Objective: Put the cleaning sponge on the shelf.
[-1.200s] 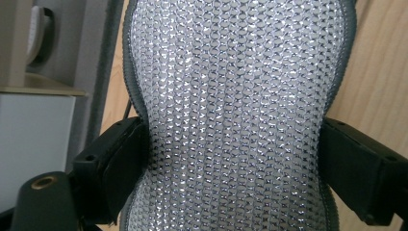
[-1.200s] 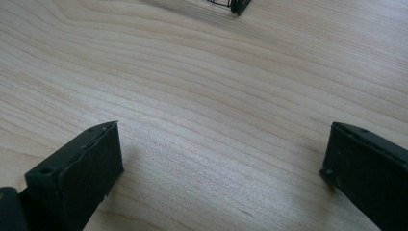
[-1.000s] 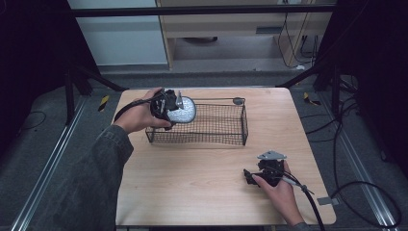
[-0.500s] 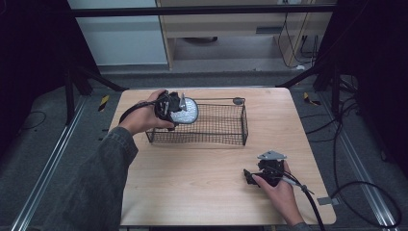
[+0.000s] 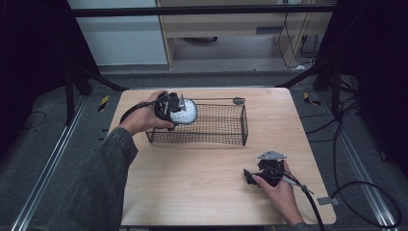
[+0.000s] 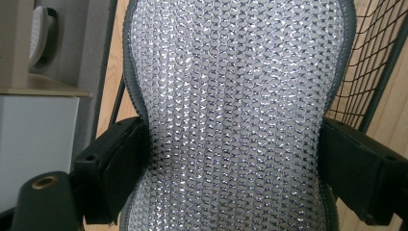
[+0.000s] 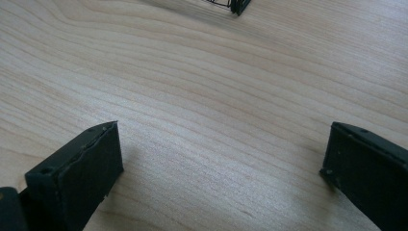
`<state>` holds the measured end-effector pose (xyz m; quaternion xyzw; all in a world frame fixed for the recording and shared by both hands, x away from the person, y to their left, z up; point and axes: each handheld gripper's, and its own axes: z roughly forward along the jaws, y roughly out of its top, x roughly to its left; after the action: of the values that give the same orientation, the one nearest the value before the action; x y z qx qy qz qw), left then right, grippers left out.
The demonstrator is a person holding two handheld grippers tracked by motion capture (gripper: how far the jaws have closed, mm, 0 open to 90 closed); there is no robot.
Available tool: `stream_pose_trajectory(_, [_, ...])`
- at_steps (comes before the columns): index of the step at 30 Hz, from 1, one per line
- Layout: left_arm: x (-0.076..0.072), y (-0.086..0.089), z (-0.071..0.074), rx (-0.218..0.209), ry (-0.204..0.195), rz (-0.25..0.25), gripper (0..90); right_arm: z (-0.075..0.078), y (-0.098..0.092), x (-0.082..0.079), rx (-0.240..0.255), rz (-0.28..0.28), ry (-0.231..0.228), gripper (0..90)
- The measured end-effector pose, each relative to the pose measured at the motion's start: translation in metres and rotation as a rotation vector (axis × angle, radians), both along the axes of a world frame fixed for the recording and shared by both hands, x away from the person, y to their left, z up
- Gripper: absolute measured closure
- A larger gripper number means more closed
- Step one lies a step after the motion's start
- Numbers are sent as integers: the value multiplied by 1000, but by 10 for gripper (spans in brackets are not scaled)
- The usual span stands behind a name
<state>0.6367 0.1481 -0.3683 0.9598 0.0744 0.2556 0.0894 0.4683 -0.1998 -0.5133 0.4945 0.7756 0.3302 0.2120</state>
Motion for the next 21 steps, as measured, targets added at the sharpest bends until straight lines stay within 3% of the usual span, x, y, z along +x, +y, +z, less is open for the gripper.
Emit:
stream_pose_trajectory(8, [7, -1, -5, -3, 7, 11, 120, 0, 0, 0, 1, -1, 2, 4])
stream_pose_trajectory(12, [10, 0, -5, -27, 13, 35, 94, 0, 0, 0, 2, -1, 0, 4])
stream_pose_trajectory(21, [11, 1, -6, -56, 20, 39, 41, 0, 0, 0, 2, -1, 0, 4])
